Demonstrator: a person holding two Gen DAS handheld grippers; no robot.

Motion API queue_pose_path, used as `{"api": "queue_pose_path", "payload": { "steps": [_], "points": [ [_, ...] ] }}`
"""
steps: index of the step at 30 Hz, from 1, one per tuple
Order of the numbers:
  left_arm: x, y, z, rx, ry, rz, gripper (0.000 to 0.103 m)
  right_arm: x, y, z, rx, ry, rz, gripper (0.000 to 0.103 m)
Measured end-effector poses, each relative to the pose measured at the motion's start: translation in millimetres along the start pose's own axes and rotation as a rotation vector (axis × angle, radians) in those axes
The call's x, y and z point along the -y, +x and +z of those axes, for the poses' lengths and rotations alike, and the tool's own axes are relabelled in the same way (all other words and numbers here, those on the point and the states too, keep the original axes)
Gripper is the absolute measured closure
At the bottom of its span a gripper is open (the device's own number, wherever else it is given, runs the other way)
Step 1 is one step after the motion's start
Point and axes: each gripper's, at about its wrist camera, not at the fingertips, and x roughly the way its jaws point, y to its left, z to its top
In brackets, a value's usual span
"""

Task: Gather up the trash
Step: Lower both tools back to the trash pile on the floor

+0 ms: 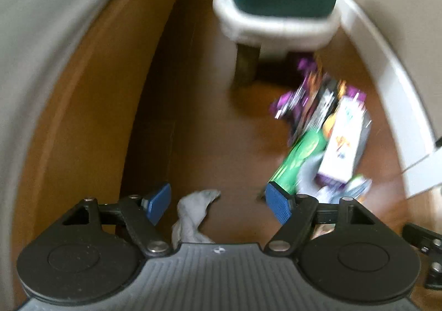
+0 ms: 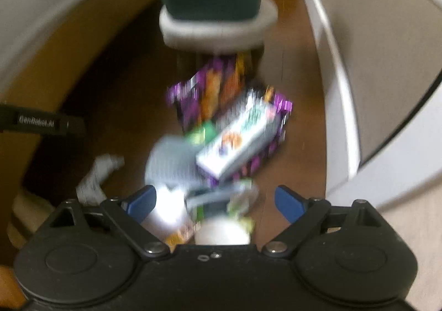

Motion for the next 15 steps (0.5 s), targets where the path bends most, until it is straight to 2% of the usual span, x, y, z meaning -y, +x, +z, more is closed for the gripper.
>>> {"api": "queue_pose_path", "payload": {
  "steps": [2,6,9,15],
  "points": [
    [-1,21,-8,-0.021,0.003,0.003,0.028,-3,11,-14,-0.038,-0.017,-0.005,0.010],
    [-8,70,-28,-0.114,-0.029,0.022,0.028,1,29,-40,-0.102,-0.011,-0.026,0.010],
    [-14,104,-38,-0.185,-0.058,0.033,0.028,6,45,-44,-0.140,-0.008,-0.033,0.010],
    [-18,143,-44,-0.238,-0.001,0.097,0.028,12,80,-51,-0.206,0.004,-0.033,0.010]
  ]
}}
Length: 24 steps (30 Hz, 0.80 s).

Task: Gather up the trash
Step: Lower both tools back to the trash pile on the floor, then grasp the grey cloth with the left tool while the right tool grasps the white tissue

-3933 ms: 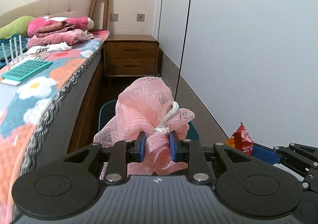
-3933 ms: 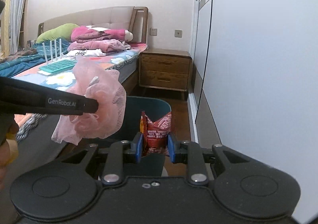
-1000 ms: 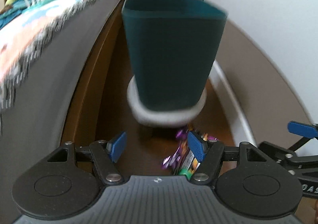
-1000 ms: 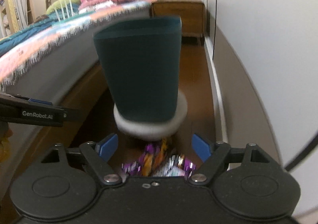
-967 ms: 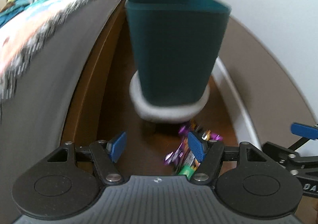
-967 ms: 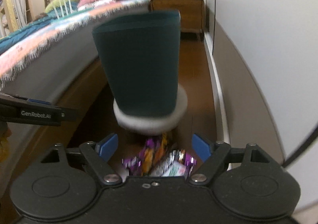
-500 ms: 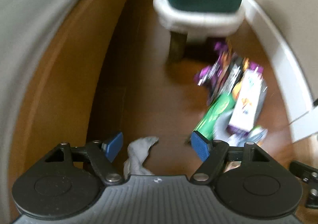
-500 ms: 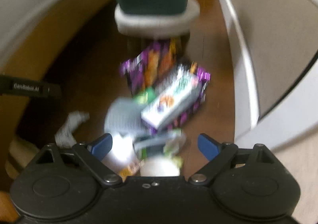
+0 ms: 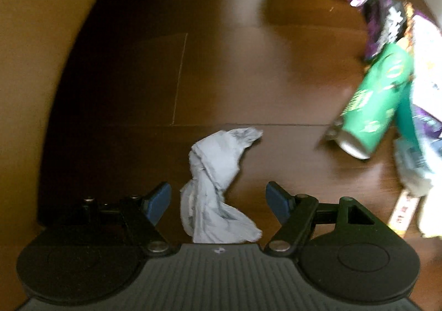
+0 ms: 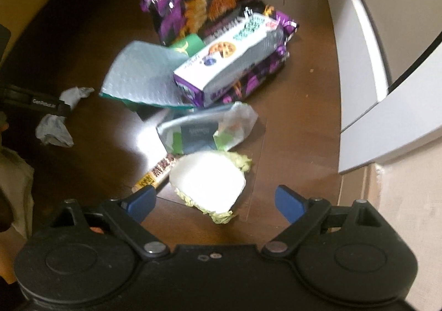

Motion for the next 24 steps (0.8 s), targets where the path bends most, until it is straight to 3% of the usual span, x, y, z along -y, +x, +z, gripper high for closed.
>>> {"api": "queue_pose_path", "payload": {
  "steps": [8,11,18,19,24],
  "points": [
    [-8,43,17,-0.094,-0.051,0.021,0.028,-22,41,6,-0.068,-0.046,0.014,0.012],
    [-13,49,25,-0.097,-0.092,0.016,0.025,-31,57,9,-0.106,-0.057,0.029,0.015],
    [-20,54,38,-0.118,-0.134,-0.025,0.027,-41,83,17,-0.164,-0.084,-0.034,0.028],
    [-21,56,39,-0.124,-0.149,-0.037,0.029,-42,85,17,-0.171,-0.086,-0.043,0.030],
    [-29,57,44,-0.156,-0.198,-0.115,0.056,-50,91,20,-0.180,-0.107,-0.095,0.044]
  ]
}}
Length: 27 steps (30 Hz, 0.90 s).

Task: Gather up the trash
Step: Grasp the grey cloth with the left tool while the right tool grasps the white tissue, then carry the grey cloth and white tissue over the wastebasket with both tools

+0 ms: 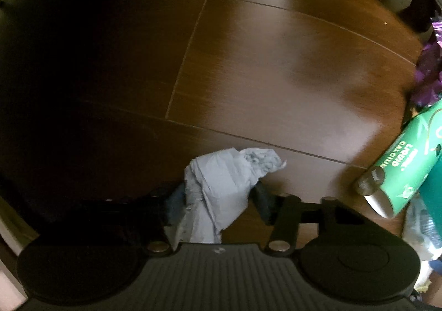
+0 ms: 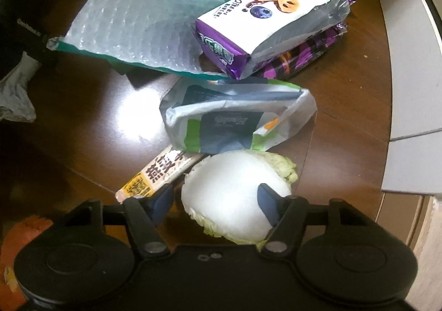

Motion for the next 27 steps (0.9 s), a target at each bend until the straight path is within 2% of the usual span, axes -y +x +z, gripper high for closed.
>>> {"api": "queue_pose_path", "payload": {
  "steps": [1,2,4,7,9,16,19,27],
  "points": [
    [0,0,0,-0.001,0.002,-0.011,0.057,-1,0,1,-0.003,-0.003,-0.014,0.051],
    [0,0,0,-0.004,0.007,-0.012,0.058,-2,0,1,-0.006,-0.010,-0.031,0.052],
    [-1,0,2,-0.007,0.019,-0.010,0.059,-1,-2,2,-0.012,-0.012,0.003,0.073],
    [5,-2,-2,-0.004,0.044,0.003,0.060,-2,-12,1,0.004,-0.001,0.026,0.090],
    [9,-1,-5,0.001,0.054,0.008,0.061,-4,-22,-3,0.033,-0.001,0.011,0.095],
    [1,-10,-12,0.015,0.025,-0.026,0.061,16,-54,-21,0.141,0.079,-0.009,0.098],
    [1,-20,-18,0.036,0.024,-0.045,0.061,37,-70,-35,0.192,0.144,0.016,0.098],
    [-1,-52,-34,0.072,0.004,-0.119,0.061,53,-121,-59,0.315,0.219,0.072,0.098]
  ]
}}
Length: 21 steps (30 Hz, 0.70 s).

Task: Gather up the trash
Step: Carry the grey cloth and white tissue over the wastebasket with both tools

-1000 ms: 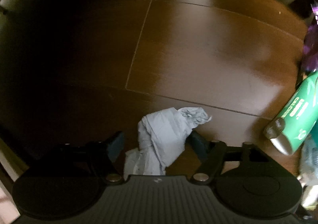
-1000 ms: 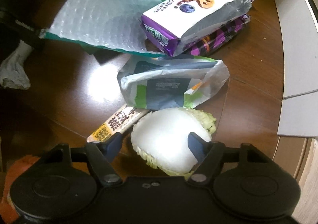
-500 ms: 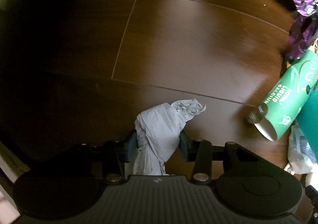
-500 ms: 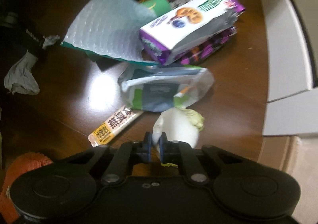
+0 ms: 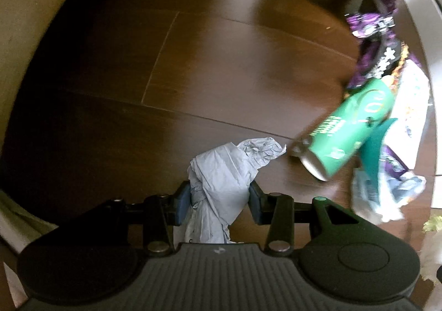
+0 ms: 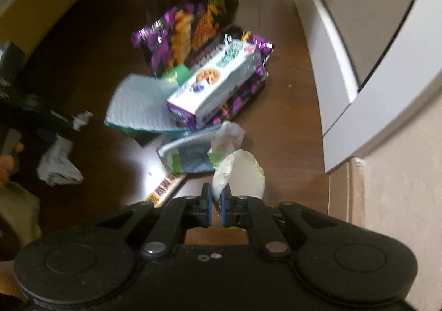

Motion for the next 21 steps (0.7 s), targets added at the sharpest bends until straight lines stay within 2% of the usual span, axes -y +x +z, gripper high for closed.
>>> {"api": "queue_pose_path", "payload": {
  "steps": [4,9,15,21],
  "points": [
    [14,-30,-5,0.044,0.055,-0.010,0.061,0,-28,3,0.039,-0.003,0.033,0.098],
    [39,-76,-3,0.122,0.100,-0.075,0.061,-2,-63,16,0.099,-0.022,0.065,0.098],
    [63,-153,6,0.270,0.134,-0.169,0.061,-6,-109,48,0.222,-0.050,0.086,0.098],
    [81,-242,28,0.425,0.138,-0.269,0.061,-9,-169,89,0.392,-0.058,0.120,0.098]
  ]
}}
